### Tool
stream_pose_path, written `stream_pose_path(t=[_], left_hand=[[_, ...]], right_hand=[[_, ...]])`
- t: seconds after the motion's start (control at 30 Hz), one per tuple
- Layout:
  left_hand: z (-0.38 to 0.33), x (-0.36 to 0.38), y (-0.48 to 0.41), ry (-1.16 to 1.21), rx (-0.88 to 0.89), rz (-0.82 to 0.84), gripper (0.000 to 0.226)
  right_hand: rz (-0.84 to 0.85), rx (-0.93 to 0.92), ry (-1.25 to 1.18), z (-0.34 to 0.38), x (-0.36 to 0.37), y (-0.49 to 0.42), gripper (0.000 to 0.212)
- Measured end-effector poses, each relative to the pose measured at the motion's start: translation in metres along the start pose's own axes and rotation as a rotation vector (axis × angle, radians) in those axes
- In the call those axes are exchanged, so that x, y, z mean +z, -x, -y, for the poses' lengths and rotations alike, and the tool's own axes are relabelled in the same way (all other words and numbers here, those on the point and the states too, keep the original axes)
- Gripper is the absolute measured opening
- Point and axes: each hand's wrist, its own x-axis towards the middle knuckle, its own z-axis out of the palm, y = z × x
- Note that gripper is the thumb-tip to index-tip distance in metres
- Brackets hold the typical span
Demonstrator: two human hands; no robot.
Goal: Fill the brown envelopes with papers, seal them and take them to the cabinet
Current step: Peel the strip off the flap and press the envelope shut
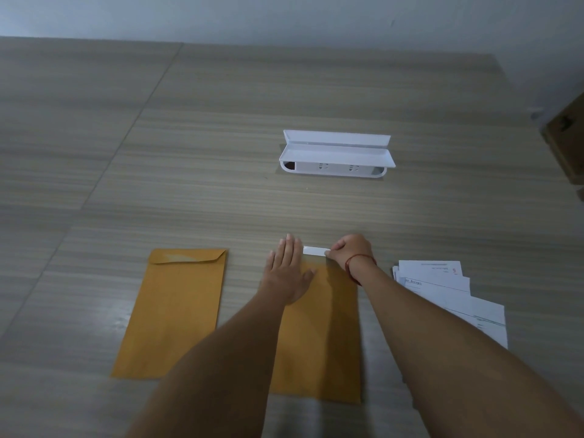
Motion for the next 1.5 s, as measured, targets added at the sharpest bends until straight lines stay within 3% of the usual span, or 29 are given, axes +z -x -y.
stream_pose_path(t=[0.37,0.6,0.73,0.9,1.07,1.27,1.33,1.5], left_hand=[[-0.003,-0.005,-0.001,-0.030,-0.022,0.057,0.076],[-0.004,-0.009,0.001,0.002,-0.025,0.083,0.078],[-0.004,-0.009,0.003,0.010,-0.019,0.071,0.079],[-0.006,-0.009,0.002,0.014,-0.022,0.048,0.078],[-0.005,-0.009,-0.001,-0.004,-0.024,0.055,0.079],[-0.008,-0.011,0.004,-0.013,-0.028,0.029,0.080],[-0.009,-0.012,0.004,-0.010,-0.029,0.002,0.080],[-0.017,-0.022,0.009,-0.103,-0.053,-0.078,0.083]], right_hand=[[-0.023,-0.066,0.089,-0.003,0.000,0.013,0.012],[0.061,-0.220,0.203,-0.021,-0.011,0.024,0.008],[-0.027,-0.122,-0.040,-0.031,-0.022,0.023,0.003],[-0.313,0.147,-0.448,-0.016,-0.038,-0.001,0.009],[-0.375,0.224,-0.536,-0.011,-0.039,-0.021,0.021],[-0.260,0.103,-0.270,-0.011,-0.025,-0.014,0.027],[-0.145,0.005,-0.077,-0.014,-0.023,-0.005,0.013],[0.079,-0.212,0.090,-0.020,-0.023,0.017,0.028]])
